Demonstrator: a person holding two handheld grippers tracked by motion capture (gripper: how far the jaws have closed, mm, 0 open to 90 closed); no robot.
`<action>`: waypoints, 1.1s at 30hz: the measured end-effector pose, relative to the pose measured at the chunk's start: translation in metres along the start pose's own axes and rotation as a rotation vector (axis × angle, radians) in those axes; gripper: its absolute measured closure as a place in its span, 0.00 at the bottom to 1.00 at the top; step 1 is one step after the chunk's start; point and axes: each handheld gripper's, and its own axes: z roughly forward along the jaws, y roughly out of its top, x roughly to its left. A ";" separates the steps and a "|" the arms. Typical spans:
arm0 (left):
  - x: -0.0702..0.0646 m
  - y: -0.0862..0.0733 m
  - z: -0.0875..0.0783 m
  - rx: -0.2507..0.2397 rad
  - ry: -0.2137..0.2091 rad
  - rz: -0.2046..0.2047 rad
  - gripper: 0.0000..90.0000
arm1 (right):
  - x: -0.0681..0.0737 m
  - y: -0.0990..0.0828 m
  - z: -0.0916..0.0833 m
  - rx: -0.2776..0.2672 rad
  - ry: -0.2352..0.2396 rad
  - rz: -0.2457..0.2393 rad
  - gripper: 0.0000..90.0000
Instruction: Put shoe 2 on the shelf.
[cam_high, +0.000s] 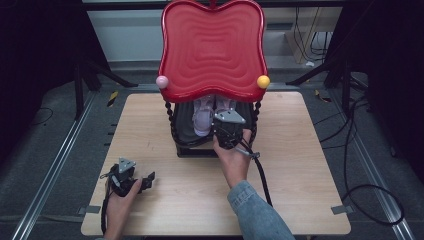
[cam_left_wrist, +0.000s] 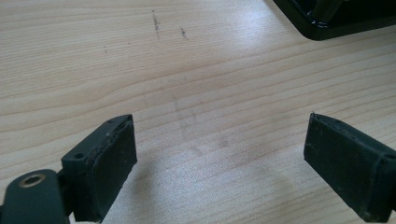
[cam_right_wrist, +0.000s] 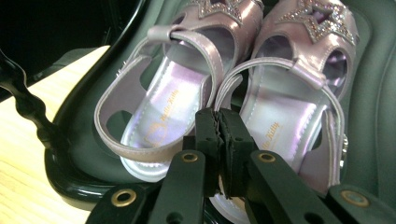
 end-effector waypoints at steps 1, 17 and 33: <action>0.000 0.000 0.000 0.000 0.000 -0.001 0.10 | 0.001 0.001 0.000 0.001 0.000 -0.001 0.97; -0.002 0.000 -0.001 0.001 0.006 0.017 0.09 | -0.014 -0.018 -0.066 -0.084 0.062 -0.031 0.30; -0.003 -0.001 0.001 0.012 0.011 0.022 0.08 | -0.116 -0.141 -0.072 0.142 -0.005 0.049 0.11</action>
